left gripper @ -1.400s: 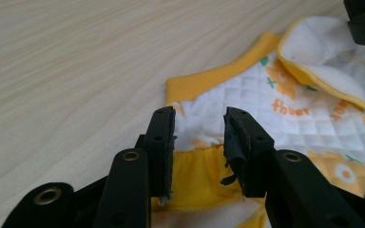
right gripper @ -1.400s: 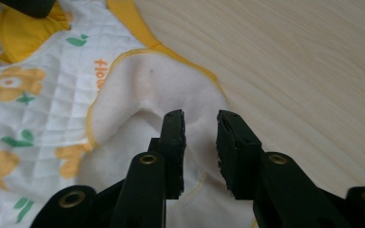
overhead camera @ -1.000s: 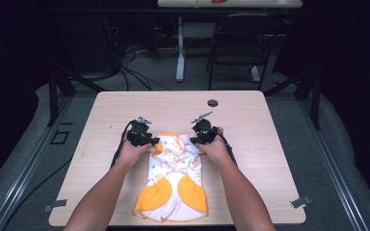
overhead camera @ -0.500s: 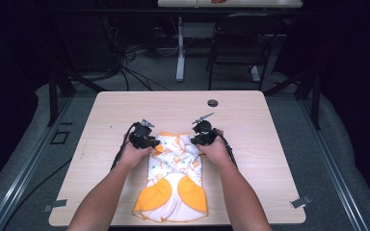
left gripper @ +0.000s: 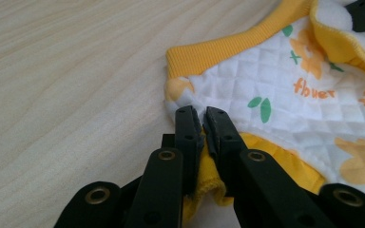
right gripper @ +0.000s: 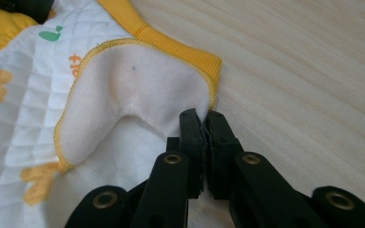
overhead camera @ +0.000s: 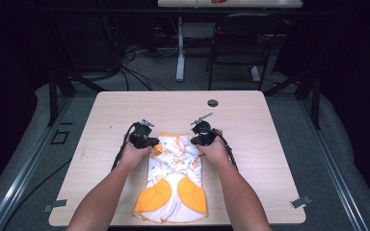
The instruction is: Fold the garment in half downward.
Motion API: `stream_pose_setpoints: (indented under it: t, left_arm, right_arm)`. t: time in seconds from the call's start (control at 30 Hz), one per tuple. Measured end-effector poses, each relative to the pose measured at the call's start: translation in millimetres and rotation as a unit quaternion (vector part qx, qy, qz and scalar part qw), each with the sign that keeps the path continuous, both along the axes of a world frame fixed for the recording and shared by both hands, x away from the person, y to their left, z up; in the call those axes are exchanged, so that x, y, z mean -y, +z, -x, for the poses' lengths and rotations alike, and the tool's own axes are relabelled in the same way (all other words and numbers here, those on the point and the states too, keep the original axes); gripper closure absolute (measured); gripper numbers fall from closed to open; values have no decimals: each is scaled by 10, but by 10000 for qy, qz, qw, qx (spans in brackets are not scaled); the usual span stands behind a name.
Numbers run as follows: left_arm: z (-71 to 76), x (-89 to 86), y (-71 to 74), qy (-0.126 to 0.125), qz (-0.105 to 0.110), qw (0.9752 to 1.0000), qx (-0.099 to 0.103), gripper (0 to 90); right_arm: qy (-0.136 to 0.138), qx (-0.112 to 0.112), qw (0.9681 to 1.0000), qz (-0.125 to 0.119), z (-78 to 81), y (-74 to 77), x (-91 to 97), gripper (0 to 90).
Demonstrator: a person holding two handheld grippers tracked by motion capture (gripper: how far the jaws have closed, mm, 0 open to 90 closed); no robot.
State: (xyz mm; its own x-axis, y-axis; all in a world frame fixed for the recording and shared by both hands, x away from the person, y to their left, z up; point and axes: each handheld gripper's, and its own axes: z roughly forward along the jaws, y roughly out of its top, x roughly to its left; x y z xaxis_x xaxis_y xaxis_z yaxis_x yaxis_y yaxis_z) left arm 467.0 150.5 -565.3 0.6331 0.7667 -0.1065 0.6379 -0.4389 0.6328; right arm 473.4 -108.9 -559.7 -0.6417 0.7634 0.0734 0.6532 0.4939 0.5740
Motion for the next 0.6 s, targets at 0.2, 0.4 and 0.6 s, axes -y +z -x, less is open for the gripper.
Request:
stream_pose_setpoints:
  t: [0.2,0.4,0.6]
  left_arm:
    - [29,-35,107,-4,107,9998,140,846]
    - [60,-85,271,-32,235,9994,255,846]
    - [66,-115,372,-11,306,9989,357,846]
  right_arm:
    - [58,140,9999,-42,34,92,24,871]
    - [297,380,9988,34,77,285,50,872]
    - [364,558,9978,39,104,432,38,872]
